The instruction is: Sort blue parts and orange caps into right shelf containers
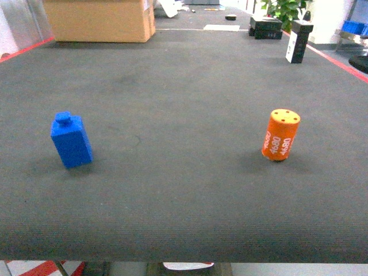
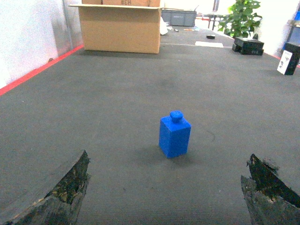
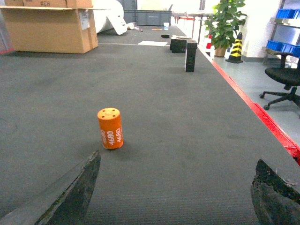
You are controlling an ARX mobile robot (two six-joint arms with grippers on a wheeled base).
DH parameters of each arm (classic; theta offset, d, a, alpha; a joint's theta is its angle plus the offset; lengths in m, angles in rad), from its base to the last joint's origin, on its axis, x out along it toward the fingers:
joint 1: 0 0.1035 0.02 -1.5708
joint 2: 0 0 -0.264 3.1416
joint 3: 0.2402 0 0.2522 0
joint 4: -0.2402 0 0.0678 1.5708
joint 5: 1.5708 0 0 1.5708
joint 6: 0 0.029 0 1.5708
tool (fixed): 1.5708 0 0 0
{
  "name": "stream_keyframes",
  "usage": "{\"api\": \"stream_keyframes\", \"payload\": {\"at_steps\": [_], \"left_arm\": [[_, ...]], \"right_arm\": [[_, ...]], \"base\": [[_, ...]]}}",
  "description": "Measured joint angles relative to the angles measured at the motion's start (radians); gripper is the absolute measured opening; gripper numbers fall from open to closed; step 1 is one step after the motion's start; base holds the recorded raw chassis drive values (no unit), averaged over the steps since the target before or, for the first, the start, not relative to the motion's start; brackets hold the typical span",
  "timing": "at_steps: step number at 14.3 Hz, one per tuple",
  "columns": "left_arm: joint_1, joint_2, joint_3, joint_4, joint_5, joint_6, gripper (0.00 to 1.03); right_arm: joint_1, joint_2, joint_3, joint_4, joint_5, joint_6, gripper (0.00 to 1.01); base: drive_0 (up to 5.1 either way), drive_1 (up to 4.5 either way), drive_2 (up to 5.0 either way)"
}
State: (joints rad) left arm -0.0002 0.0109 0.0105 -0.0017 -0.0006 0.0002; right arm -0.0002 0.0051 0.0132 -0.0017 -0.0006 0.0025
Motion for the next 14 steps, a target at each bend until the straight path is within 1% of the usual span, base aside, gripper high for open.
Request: {"api": "stream_keyframes", "payload": {"at_steps": [14], "left_arm": [[0.000,0.000,0.000,-0.002,0.000,0.000,0.98]], "right_arm": [[0.000,0.000,0.000,-0.003,0.000,0.000,0.98]], "base": [[0.0,0.00,0.0]]}}
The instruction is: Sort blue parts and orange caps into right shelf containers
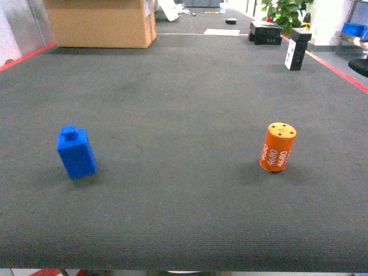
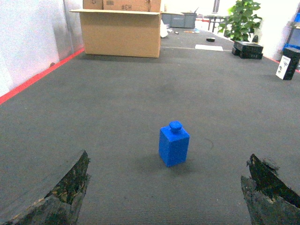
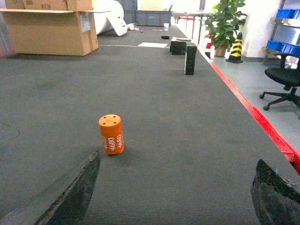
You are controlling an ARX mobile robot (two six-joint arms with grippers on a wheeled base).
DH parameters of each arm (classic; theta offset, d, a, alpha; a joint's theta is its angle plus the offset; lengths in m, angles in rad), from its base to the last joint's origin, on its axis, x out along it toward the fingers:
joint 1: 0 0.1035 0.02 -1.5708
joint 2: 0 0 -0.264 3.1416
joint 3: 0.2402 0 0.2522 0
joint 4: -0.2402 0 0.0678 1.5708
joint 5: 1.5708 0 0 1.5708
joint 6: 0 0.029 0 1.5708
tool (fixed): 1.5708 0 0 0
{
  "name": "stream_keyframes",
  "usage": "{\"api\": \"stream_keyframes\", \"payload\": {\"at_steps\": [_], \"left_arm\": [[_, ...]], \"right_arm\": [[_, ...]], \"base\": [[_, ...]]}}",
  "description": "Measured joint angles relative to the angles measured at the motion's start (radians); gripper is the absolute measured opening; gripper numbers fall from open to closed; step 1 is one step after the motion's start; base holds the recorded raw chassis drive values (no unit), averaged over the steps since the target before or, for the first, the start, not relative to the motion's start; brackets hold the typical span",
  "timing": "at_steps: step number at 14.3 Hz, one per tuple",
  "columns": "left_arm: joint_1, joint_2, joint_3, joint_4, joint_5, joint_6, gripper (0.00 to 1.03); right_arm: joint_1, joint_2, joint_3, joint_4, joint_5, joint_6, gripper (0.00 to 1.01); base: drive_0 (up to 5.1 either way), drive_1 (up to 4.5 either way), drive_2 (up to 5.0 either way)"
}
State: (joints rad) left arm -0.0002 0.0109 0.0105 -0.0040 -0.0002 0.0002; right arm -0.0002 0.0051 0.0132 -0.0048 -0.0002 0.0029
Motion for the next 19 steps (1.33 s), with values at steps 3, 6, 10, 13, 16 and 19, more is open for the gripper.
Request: {"api": "stream_keyframes", "payload": {"at_steps": [3,6,10,13,16,19], "left_arm": [[0.000,0.000,0.000,0.000,0.000,0.000,0.98],[-0.137,0.146,0.029,0.003,-0.290,0.000,0.98],[-0.105,0.557,0.156,0.374,-0.286,0.000,0.98],[-0.090,1.307,0.423,0.655,-0.070,-0.017,0.98],[-0.101,1.547,0.531,0.685,-0.045,-0.027,0.98],[-0.101,1.641,0.574,0.678,-0.044,-0.029,0.98]], "right_arm": [[0.000,0.000,0.000,0.000,0.000,0.000,0.98],[0.025,0.017,0.003,-0.008,0.064,0.008,0.98],[0.229,0.496,0.092,0.406,0.262,0.042,0.98],[0.161,1.426,0.372,0.863,-0.034,0.053,0.98],[0.125,1.684,0.499,0.896,-0.108,0.049,0.98],[0.124,1.797,0.569,0.888,-0.133,0.048,0.98]], "base": [[0.0,0.00,0.0],[0.0,0.00,0.0],[0.0,0.00,0.0],[0.0,0.00,0.0],[0.0,0.00,0.0],[0.0,0.00,0.0]]}}
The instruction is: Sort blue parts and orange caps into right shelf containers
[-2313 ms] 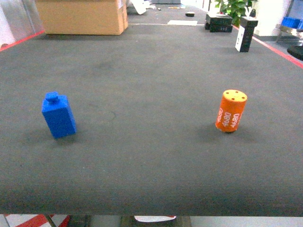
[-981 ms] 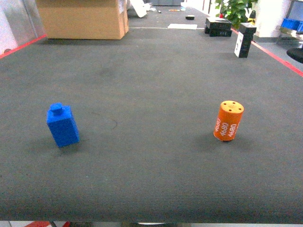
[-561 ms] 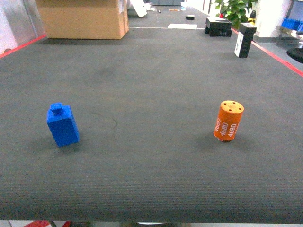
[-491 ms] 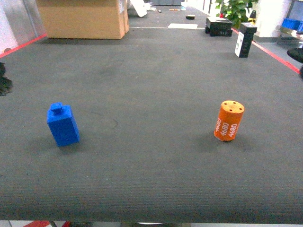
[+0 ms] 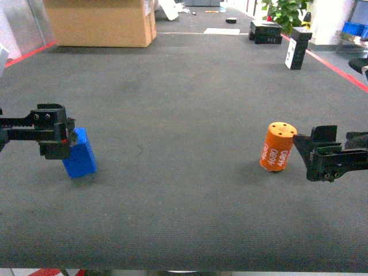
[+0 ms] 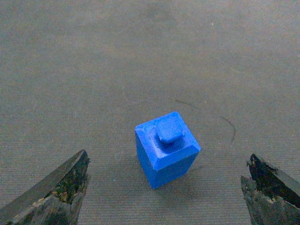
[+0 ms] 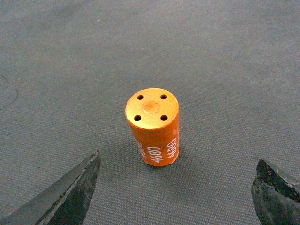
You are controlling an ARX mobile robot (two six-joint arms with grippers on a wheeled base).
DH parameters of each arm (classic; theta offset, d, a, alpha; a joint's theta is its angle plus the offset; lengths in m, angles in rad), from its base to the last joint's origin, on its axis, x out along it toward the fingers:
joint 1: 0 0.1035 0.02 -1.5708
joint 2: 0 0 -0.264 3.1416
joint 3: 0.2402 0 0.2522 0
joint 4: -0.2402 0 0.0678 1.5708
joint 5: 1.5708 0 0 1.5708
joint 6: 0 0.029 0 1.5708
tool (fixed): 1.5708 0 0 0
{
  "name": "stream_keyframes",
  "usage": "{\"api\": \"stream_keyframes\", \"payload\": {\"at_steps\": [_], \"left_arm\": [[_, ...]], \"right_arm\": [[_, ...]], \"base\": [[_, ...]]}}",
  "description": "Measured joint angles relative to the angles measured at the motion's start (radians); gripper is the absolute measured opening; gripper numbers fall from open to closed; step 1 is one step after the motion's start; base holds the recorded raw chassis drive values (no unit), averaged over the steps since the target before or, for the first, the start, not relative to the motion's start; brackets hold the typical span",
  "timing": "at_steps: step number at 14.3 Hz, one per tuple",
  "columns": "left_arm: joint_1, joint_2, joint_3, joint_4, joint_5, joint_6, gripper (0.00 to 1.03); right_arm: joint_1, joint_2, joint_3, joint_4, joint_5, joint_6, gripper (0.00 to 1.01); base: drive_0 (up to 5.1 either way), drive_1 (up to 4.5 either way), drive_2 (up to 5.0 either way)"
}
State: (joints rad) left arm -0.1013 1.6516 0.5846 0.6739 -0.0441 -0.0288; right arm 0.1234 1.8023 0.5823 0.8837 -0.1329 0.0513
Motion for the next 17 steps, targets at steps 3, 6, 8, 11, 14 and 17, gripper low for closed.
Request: {"api": "stream_keyframes", "payload": {"at_steps": [3,6,8,11,14,17], "left_arm": [[-0.002,0.080,0.032,0.009,0.005,-0.013,0.98],[-0.002,0.132,0.059,0.020,0.011,-0.024,0.98],[-0.002,0.166,0.078,0.023,0.018,-0.026,0.98],[-0.002,0.201,0.106,0.021,0.023,-0.032,0.98],[-0.002,0.258,0.141,0.006,0.030,-0.043,0.98],[0.005,0.294,0.179,-0.003,0.031,-0.043,0.98]], "right_arm": [[0.001,0.058,0.061,-0.010,-0.026,-0.002,0.98],[0.008,0.110,0.103,-0.028,-0.041,-0.019,0.98],[0.014,0.153,0.142,-0.037,-0.048,-0.026,0.98],[0.014,0.205,0.186,-0.049,-0.072,-0.027,0.98],[0.014,0.265,0.255,-0.070,-0.084,-0.036,0.98],[0.014,0.299,0.286,-0.092,-0.096,-0.042,0.98]], "base": [[0.0,0.00,0.0],[0.0,0.00,0.0],[0.0,0.00,0.0],[0.0,0.00,0.0],[0.0,0.00,0.0],[0.0,0.00,0.0]]}}
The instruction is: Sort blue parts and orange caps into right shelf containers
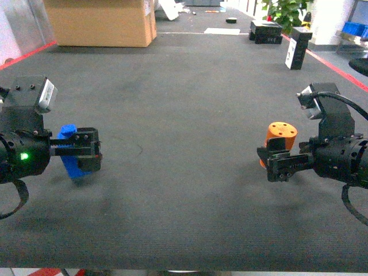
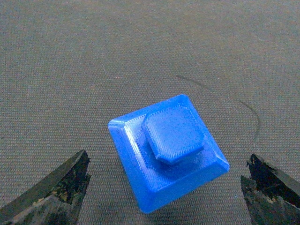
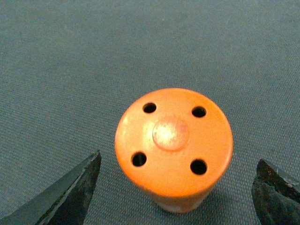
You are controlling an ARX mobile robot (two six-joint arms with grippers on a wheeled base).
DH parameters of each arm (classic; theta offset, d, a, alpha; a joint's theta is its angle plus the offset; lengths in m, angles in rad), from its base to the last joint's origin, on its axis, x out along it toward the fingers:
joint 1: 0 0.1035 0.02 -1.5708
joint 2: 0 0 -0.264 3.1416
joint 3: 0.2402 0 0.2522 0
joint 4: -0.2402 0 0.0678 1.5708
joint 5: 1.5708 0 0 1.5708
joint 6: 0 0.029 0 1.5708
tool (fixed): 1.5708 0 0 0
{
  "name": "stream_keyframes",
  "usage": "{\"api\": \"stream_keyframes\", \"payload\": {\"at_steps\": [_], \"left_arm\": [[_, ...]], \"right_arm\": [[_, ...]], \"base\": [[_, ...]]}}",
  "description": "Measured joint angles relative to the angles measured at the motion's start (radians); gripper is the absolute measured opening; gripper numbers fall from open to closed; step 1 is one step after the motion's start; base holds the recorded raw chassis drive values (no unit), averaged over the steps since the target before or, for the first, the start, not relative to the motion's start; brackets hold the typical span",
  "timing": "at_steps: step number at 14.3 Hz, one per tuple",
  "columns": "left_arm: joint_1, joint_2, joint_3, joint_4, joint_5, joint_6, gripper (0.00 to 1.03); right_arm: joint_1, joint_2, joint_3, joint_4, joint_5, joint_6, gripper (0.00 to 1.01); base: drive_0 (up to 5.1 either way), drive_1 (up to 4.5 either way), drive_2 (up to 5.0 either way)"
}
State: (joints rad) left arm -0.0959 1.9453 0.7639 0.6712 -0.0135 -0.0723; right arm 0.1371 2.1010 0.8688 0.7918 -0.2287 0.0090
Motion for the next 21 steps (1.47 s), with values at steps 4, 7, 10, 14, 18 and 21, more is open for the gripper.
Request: {"api": "stream_keyframes", "payload": {"at_steps": [4,7,10,14,18,21], "left_arm": [[0.008,0.060,0.047,-0.021,0.003,0.001,0.98],[0.017,0.097,0.085,-0.026,0.005,0.001,0.98],[0.017,0.115,0.104,-0.033,0.005,0.002,0.98],[0.014,0.131,0.132,-0.058,-0.002,0.025,0.98],[0.014,0.146,0.142,-0.058,-0.015,0.047,0.77],[0.015,0.147,0.146,-0.038,-0.014,0.050,0.46]], "right_arm": [[0.001,0.054,0.066,-0.013,-0.008,0.001,0.98],[0.004,0.087,0.104,-0.023,-0.008,0.002,0.98],[0.014,0.105,0.128,-0.023,0.004,0.002,0.98],[0.016,0.106,0.129,-0.026,0.018,-0.005,0.94],[0.020,0.112,0.129,-0.031,0.035,-0.011,0.53],[0.021,0.114,0.129,-0.021,0.035,-0.014,0.45]], "base": [[0.0,0.00,0.0],[0.0,0.00,0.0],[0.0,0.00,0.0],[0.0,0.00,0.0],[0.0,0.00,0.0],[0.0,0.00,0.0]]}}
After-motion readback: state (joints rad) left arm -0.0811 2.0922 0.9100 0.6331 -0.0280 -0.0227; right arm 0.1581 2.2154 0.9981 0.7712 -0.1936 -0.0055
